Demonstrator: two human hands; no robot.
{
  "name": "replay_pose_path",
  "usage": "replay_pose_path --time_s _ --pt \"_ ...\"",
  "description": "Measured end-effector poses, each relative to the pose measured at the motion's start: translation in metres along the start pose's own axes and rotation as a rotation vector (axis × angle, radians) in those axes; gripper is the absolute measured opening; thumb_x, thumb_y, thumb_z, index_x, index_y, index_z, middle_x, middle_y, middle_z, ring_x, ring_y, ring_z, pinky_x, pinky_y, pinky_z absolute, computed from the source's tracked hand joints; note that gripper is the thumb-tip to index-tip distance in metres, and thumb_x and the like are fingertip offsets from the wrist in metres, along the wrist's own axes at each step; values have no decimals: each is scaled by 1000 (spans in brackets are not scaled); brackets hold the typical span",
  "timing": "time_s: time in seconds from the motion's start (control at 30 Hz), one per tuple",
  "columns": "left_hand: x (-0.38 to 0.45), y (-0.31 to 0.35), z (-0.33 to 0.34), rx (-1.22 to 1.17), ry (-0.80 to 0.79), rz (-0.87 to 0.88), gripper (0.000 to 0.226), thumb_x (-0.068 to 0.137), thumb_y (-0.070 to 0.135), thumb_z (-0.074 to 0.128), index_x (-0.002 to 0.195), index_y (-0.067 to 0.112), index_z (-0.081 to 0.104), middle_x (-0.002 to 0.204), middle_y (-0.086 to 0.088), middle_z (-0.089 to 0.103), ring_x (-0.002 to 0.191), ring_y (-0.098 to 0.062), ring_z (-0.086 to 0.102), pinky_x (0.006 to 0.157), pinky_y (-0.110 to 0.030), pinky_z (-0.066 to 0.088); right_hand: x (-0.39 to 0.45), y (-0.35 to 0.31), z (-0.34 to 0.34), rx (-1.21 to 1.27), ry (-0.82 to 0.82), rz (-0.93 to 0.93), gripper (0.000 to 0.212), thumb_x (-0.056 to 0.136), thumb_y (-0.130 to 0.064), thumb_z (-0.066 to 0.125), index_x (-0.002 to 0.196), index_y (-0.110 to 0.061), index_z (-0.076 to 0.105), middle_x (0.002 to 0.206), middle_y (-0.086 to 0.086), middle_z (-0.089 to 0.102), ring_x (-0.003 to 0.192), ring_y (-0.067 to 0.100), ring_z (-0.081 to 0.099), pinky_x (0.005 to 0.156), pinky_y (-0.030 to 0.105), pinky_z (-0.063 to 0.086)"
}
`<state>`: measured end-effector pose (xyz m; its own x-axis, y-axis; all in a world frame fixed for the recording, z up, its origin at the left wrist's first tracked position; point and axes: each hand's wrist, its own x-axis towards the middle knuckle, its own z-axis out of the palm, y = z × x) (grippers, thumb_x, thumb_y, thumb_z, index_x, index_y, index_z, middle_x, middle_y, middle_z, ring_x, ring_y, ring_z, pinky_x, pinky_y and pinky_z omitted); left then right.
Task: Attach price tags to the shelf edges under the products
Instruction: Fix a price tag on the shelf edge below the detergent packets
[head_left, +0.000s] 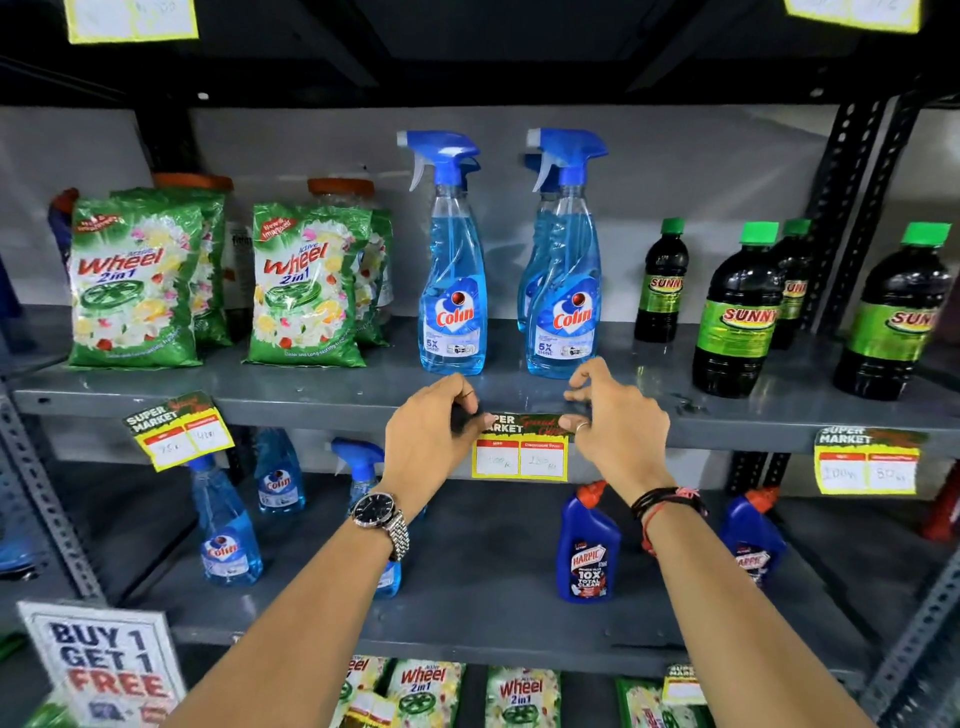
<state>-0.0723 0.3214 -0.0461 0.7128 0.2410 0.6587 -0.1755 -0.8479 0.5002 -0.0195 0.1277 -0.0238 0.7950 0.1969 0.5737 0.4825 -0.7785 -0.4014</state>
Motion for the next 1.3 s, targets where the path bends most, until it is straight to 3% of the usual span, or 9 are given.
replay_pose_path --time_s 0.07,0.13,0.2,0.23,0.4,0.63,0.8,1.03,1.3 --pt "-1 -7 -5 -43 -55 3 24 82 22 69 82 29 45 94 9 74 87 -16 68 72 -43 55 1 2 -4 25 -27 24 38 77 -2 65 107 -19 48 106 -7 72 96 22 66 77 35 51" --pt "-7 -20 -15 -29 -66 57 22 84 19 68 91 27 48 107 9 72 98 -17 66 88 -45 53 1 1 -11 97 -36 52 40 75 5 59 106 -18 49 108 -4 71 98 23 65 82 43 54" --pt "-13 -44 -32 63 -16 116 27 82 28 71 101 22 54 123 3 66 119 -22 57 111 -44 36 -3 -5 -16 126 -12 50 42 74 7 56 105 -19 49 111 0 70 100 27 64 81 44 54" --pt "-16 -58 -43 101 19 122 32 81 33 71 106 20 56 130 -1 63 128 -26 50 115 -45 29 -7 -12 -14 108 4 30 41 75 6 55 105 -20 49 114 0 69 101 29 63 79 40 52" --pt "-30 -137 -111 199 238 92 31 91 36 58 113 13 56 140 -7 52 139 -32 36 114 -51 29 -23 -74 15 163 35 -9 33 79 -10 62 104 -26 49 118 -6 67 102 28 62 81 41 49" --pt "-47 -249 -200 329 338 -24 27 91 30 59 111 11 58 134 -14 51 131 -36 42 107 -50 34 -39 -184 92 298 104 -29 26 80 -24 68 104 -26 58 106 -3 70 101 25 64 78 38 51" --pt "-46 -300 -238 439 218 -61 25 89 41 59 100 21 70 126 -11 55 122 -34 48 101 -48 35 -45 -269 142 301 90 -69 32 78 -43 69 107 -32 60 113 -7 68 103 21 60 77 32 47" --pt "-32 -307 -243 394 177 22 28 85 50 61 88 26 75 126 -3 57 124 -25 46 101 -44 33 -39 -327 184 204 107 -104 32 85 -39 62 116 -30 62 115 -2 68 108 22 60 78 37 50" --pt "-21 -305 -243 285 122 36 23 86 44 60 90 25 72 127 0 56 124 -22 48 111 -48 28 -32 -335 195 136 230 2 5 83 -32 67 85 -27 68 87 -3 73 86 24 65 62 31 39"
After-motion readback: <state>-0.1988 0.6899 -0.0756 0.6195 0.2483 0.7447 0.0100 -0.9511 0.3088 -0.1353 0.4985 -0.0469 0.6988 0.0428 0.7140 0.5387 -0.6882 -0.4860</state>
